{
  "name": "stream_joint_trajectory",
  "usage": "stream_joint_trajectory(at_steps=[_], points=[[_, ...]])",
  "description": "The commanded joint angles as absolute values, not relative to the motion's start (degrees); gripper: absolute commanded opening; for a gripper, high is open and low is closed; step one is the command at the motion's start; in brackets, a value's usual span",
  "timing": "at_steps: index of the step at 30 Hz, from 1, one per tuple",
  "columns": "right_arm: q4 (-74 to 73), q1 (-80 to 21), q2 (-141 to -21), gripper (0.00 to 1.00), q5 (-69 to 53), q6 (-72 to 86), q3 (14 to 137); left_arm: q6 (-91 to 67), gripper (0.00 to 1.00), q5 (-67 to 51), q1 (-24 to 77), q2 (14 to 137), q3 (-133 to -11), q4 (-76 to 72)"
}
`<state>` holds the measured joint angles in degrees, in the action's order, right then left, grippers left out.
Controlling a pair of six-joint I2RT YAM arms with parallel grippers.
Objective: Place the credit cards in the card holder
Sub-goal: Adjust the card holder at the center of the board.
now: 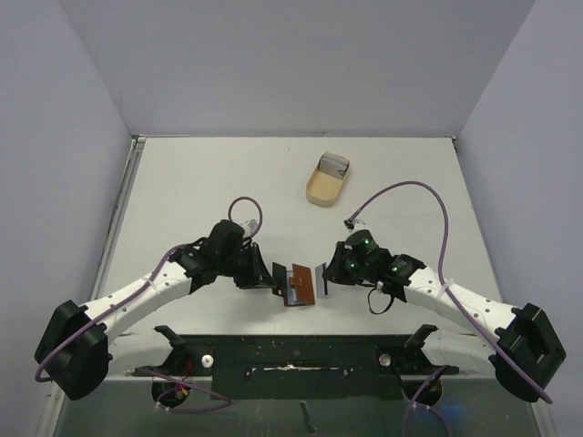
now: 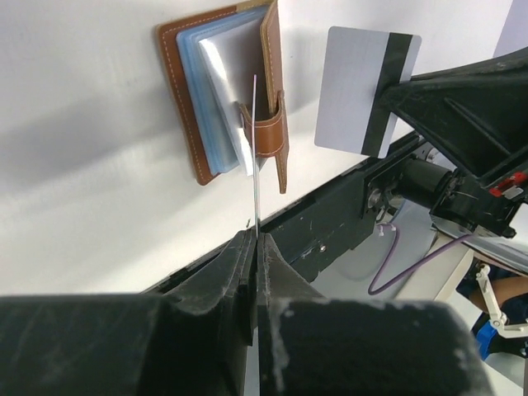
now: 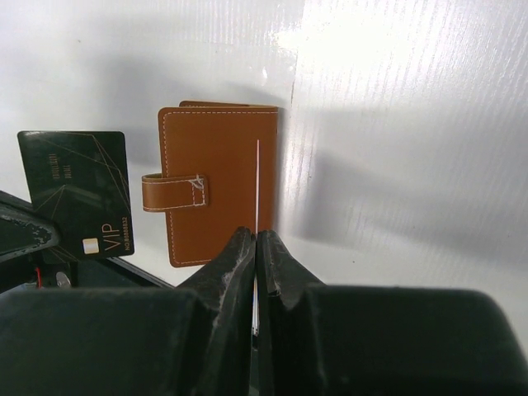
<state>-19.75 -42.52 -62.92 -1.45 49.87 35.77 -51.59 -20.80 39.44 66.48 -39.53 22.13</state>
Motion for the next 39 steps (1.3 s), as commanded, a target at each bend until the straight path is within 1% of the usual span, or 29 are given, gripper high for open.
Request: stream_joint_trajectory(at_steps=[1, 9, 15, 33, 39], points=[[-16.47, -42.98, -63.16, 0.0, -0.56, 50.05, 35.78, -50.41, 0.0, -22.01, 39.4, 66.09, -38.65, 22.88], [-15.24, -43.09, -64.33, 0.0, -1.32, 50.84, 35.34, -50.08, 0.0, -22.26, 39.31, 68.31, -37.88, 21.95], [-14.9, -43.13, -64.69, 0.0, -1.32, 50.71, 35.29, -52.04, 0.0, -25.06, 39.31, 69.23, -34.37, 15.86], [-13.74, -43.42, -65.14, 0.0, -1.68, 50.89, 34.46, -53.32, 0.0, -26.45, 38.9, 74.12, -30.94, 8.23], [-11.92, -43.86, -67.17, 0.0, -2.1, 51.3, 33.19, -53.52, 0.0, -26.63, 38.73, 74.62, -30.16, 6.55]])
